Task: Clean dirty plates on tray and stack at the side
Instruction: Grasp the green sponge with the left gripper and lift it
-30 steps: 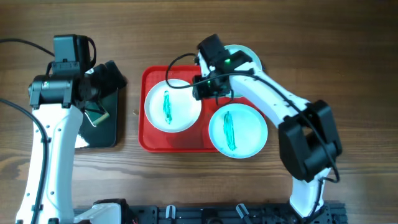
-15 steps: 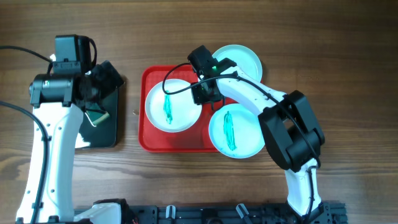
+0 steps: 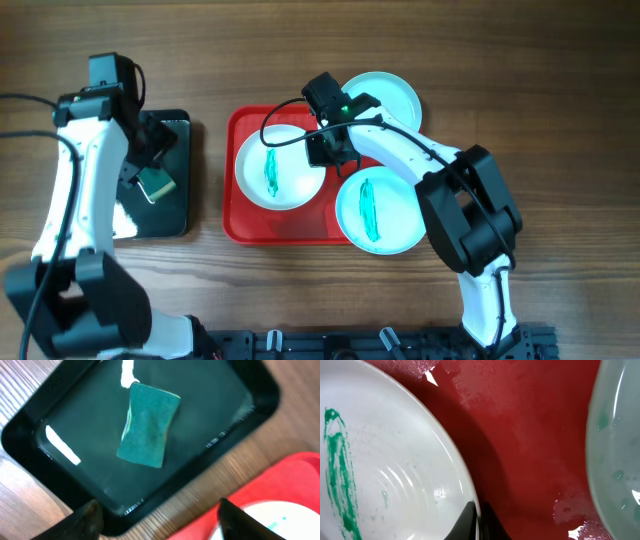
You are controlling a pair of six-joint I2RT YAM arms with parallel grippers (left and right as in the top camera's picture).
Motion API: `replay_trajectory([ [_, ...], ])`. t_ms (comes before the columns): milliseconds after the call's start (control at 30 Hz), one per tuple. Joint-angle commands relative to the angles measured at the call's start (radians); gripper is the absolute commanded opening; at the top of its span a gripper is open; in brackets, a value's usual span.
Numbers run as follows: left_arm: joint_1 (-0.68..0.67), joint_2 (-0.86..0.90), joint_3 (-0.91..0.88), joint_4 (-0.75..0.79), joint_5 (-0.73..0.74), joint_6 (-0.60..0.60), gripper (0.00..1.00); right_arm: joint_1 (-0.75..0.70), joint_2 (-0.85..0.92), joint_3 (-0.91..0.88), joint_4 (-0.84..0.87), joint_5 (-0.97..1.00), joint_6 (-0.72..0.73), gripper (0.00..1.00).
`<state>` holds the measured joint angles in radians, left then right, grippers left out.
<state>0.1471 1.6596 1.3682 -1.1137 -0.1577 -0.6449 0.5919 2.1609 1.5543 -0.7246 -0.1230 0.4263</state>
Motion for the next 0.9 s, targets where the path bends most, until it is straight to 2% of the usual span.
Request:
replay_trajectory([
  [0,0.003,0.098,0.016,0.021,-0.08,-0.018,0.67,0.0,0.043,-0.003,-0.001,0.019,0.008,0.04],
  [133,0.009,0.18,0.016,0.051,-0.11,-0.01,0.58,0.0,0.043,-0.003,0.0,0.019,-0.001,0.04],
  [200,0.023,0.203,0.016,0.092,-0.113,0.032,0.48,0.0,0.043,-0.003,0.0,0.019,-0.001,0.04],
  [233,0.031,0.208,0.016,0.114,-0.113,0.039,0.38,0.0,0.043,-0.003,0.003,0.019,-0.001,0.04],
  [267,0.038,0.209,0.016,0.128,-0.113,0.039,0.33,0.0,0.043,-0.003,0.004,0.019,-0.001,0.04],
  [433,0.08,0.219,0.009,0.143,-0.113,0.039,0.42,0.0,0.043,-0.003,0.007,0.019,-0.006,0.04],
  [533,0.087,0.238,-0.016,0.165,-0.107,0.041,0.38,0.0,0.043,-0.003,0.01,0.019,-0.006,0.04],
  [667,0.087,0.267,-0.029,0.206,-0.053,0.114,0.36,0.0,0.043,-0.003,0.012,0.019,-0.006,0.04],
  [867,0.087,0.294,-0.029,0.206,-0.038,0.12,0.34,0.0,0.043,-0.003,0.012,0.019,-0.006,0.05],
])
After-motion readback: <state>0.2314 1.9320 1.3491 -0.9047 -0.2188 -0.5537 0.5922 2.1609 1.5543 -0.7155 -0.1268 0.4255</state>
